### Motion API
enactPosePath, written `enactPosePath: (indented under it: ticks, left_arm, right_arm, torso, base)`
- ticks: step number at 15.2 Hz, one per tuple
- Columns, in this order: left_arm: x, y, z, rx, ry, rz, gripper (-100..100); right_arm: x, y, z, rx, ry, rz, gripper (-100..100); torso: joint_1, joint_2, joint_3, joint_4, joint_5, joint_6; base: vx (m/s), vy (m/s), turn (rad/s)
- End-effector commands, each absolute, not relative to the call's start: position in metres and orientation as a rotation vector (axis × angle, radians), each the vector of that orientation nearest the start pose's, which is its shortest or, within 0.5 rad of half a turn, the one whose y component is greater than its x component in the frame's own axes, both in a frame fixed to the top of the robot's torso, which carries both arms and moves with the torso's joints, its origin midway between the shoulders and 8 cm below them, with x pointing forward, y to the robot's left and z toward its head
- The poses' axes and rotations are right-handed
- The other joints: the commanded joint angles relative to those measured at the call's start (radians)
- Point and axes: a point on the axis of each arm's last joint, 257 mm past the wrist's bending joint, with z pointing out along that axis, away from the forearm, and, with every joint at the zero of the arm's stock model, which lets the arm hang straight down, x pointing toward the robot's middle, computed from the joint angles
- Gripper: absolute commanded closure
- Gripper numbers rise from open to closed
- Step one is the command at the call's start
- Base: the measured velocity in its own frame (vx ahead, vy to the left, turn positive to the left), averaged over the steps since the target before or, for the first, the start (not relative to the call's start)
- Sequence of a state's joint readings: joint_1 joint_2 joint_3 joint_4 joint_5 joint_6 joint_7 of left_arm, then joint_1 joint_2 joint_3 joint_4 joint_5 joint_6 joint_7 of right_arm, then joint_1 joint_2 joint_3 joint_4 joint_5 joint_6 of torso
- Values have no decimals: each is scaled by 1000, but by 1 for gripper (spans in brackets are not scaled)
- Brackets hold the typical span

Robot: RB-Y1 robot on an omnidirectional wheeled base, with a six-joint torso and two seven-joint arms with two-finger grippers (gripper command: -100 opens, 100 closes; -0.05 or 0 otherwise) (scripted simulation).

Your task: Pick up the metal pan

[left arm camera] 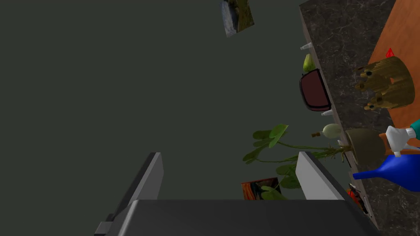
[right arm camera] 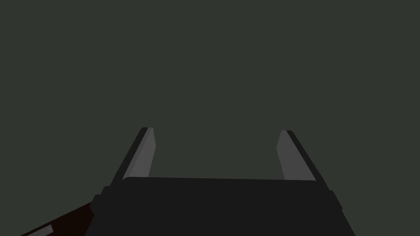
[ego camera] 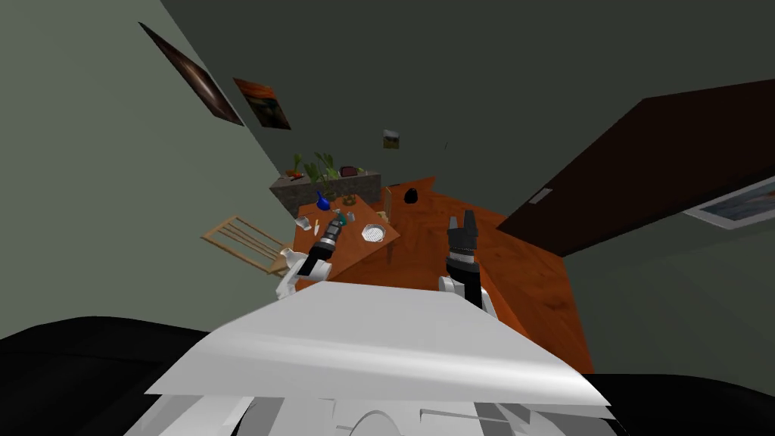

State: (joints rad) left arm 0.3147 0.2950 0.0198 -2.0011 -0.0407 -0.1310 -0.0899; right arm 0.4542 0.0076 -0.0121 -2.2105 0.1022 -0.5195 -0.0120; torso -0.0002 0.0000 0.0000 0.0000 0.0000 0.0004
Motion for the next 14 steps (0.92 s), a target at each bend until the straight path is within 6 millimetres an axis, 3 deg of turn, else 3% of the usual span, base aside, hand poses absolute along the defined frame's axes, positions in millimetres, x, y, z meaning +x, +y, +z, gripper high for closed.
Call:
enactPosePath:
  ticks: [1,2,5,6,7,10,11,12,13,14]
  left_arm:
    - [457,306,-141,-758,1250,-959,-100]
    - [457,306,-141,-758,1250,-959,-100]
    - [468,321,-172,-821,1320,-913,-100]
    - [468,321,-172,-821,1320,-913,-100]
    - [473,329,-189,-856,1353,-888,-100]
    - [477,337,-205,-892,1385,-862,-100]
    - [480,346,-221,-930,1416,-834,-100]
    - [480,346,-221,-930,1416,-834,-100]
    - [482,355,-238,-970,1445,-805,-100]
    - [482,355,-238,-970,1445,-805,-100]
  right_arm:
    - [359,-269,11,609,669,1253,0]
    - [359,-269,12,609,669,1253,0]
    - [359,-269,11,609,669,1253,0]
    - [359,-269,11,609,669,1253,0]
    - [359,-269,11,609,669,1253,0]
    - [359,-269,11,609,669,1253,0]
    - [359,-269,11,609,669,1253,0]
    - [359,-269,11,609,669,1253,0]
    - [359,-269,11,609,669,1253,0]
    - [359,-269,11,609,669,1253,0]
  torso:
    - [0,0,0,0,0,0]
    - [0,0,0,0,0,0]
    - [0,0,0,0,0,0]
    - [0,-1,0,0,0,0]
    - [1,-1,0,0,0,0]
    - [1,-1,-1,0,0,0]
    - [1,-1,-1,0,0,0]
    - [1,-1,-1,0,0,0]
    - [1,-1,-1,0,0,0]
    - [1,-1,-1,0,0,0]
  base:
    - [2,-12,-165]
    - [4,-8,-139]
    - [7,-5,-141]
    - [8,-2,-147]
    - [11,-4,-175]
    - [10,-1,-151]
    - [15,0,-158]
    - [15,1,-131]
    - [17,-1,-174]
    - [16,1,-137]
